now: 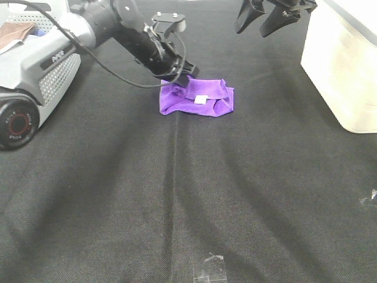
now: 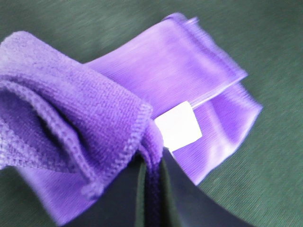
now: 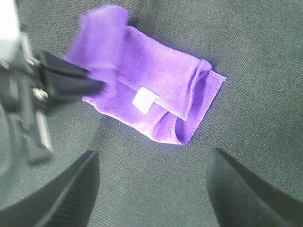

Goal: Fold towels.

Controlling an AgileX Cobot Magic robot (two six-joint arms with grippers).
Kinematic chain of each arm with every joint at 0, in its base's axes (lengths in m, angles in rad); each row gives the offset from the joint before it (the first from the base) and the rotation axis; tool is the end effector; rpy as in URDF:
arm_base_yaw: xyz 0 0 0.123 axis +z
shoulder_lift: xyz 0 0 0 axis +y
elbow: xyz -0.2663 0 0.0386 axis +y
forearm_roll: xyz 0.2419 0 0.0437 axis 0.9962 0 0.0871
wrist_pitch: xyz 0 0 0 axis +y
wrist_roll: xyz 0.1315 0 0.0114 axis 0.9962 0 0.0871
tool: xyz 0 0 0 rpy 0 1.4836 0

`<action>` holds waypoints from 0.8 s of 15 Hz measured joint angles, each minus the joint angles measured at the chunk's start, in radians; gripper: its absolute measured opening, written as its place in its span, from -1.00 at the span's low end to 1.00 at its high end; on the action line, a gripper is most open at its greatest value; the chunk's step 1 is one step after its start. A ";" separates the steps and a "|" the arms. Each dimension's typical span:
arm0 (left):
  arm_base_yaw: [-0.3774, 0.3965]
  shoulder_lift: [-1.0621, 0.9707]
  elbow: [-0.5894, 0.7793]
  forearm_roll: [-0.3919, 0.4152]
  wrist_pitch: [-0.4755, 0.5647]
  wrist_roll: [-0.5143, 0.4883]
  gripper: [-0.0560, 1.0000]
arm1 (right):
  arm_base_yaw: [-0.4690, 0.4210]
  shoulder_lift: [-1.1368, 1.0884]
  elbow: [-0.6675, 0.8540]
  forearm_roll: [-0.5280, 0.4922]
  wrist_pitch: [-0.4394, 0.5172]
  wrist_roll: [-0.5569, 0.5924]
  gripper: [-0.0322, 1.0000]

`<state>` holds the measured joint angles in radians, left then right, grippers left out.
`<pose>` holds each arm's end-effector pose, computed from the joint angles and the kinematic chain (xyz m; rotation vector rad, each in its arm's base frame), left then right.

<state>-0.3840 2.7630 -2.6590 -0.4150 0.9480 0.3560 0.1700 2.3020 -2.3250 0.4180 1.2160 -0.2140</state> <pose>0.5235 -0.2582 0.1045 0.7402 2.3864 -0.5328 0.4895 0.1350 0.2373 -0.4314 2.5843 0.5528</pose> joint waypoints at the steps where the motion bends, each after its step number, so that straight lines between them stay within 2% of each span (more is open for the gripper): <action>1: -0.005 0.003 0.000 -0.016 -0.012 0.000 -0.85 | 0.000 0.000 0.000 0.003 0.000 0.000 0.32; 3: -0.011 0.005 0.000 -0.059 -0.028 0.013 -0.83 | 0.000 0.000 0.000 0.012 0.000 0.000 0.32; 4: -0.014 0.005 0.000 -0.104 -0.046 0.039 -0.71 | 0.000 0.000 0.000 0.017 0.001 0.000 0.32; 7: -0.028 0.014 0.000 -0.259 -0.129 0.081 0.01 | 0.000 0.000 0.000 0.027 0.001 0.000 0.32; 8: -0.028 0.014 0.000 -0.259 -0.129 0.081 0.01 | 0.000 0.000 0.000 0.027 0.001 0.000 0.32; 9: -0.031 0.020 0.000 -0.306 -0.144 0.090 0.16 | 0.000 0.000 0.000 0.028 0.001 0.000 0.32; 12: -0.032 0.023 0.000 -0.344 -0.141 0.153 0.20 | 0.000 0.000 0.000 0.028 0.001 0.000 0.32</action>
<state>-0.4160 2.7860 -2.6590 -0.7590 0.8070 0.5090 0.1700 2.3020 -2.3250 0.4460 1.2170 -0.2140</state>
